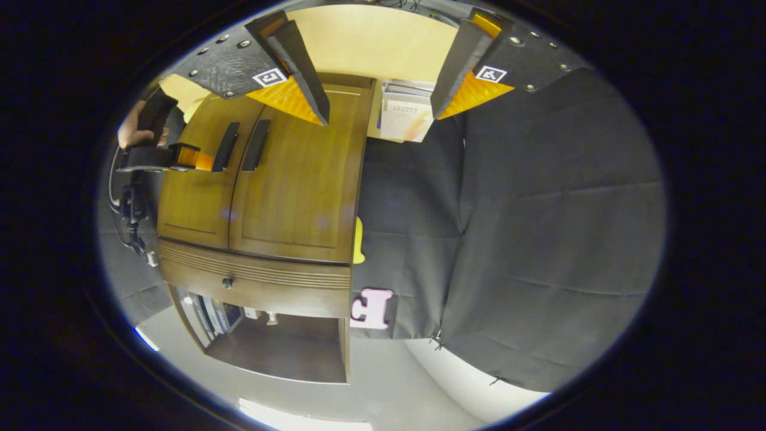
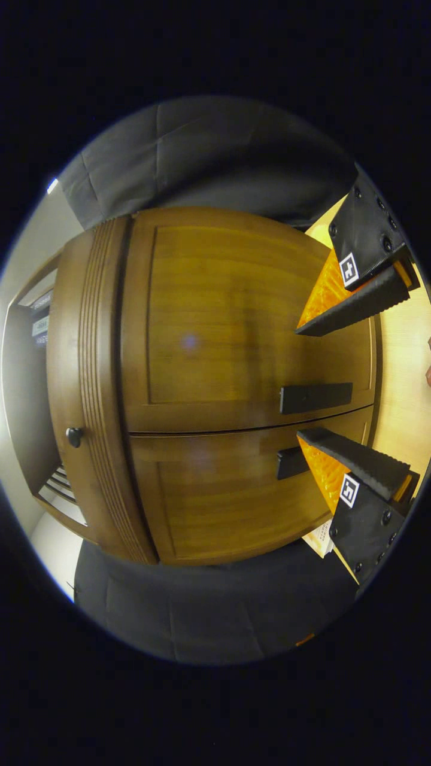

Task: Open the right door of the double-door shoe cabinet with the right hand, and open the left door with the left hand.

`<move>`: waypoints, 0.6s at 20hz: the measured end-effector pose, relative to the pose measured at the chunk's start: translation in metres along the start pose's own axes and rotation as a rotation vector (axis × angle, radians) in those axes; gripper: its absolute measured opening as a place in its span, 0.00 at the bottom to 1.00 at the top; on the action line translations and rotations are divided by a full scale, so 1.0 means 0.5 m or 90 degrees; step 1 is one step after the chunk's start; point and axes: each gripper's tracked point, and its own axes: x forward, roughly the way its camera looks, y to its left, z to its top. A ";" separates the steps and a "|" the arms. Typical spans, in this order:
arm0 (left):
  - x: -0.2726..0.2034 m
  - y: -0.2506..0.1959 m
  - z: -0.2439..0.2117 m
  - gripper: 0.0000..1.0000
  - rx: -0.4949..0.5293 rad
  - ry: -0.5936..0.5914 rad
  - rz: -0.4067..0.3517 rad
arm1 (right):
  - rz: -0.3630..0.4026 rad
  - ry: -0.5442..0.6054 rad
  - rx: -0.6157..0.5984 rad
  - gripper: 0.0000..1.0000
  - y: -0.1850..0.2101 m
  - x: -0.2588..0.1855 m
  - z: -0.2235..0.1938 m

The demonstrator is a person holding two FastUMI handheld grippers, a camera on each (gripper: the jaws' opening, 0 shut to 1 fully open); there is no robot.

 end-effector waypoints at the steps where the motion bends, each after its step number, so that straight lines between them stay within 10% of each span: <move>1: -0.002 0.001 -0.002 1.00 -0.003 0.003 0.007 | 0.002 0.005 -0.001 0.94 -0.001 0.017 -0.006; 10: -0.017 0.002 -0.013 0.99 -0.062 0.043 0.078 | 0.025 0.018 0.001 0.94 0.036 0.121 -0.042; 12: -0.019 0.013 -0.017 0.99 -0.056 0.046 0.095 | 0.024 0.012 -0.009 0.82 0.045 0.129 -0.040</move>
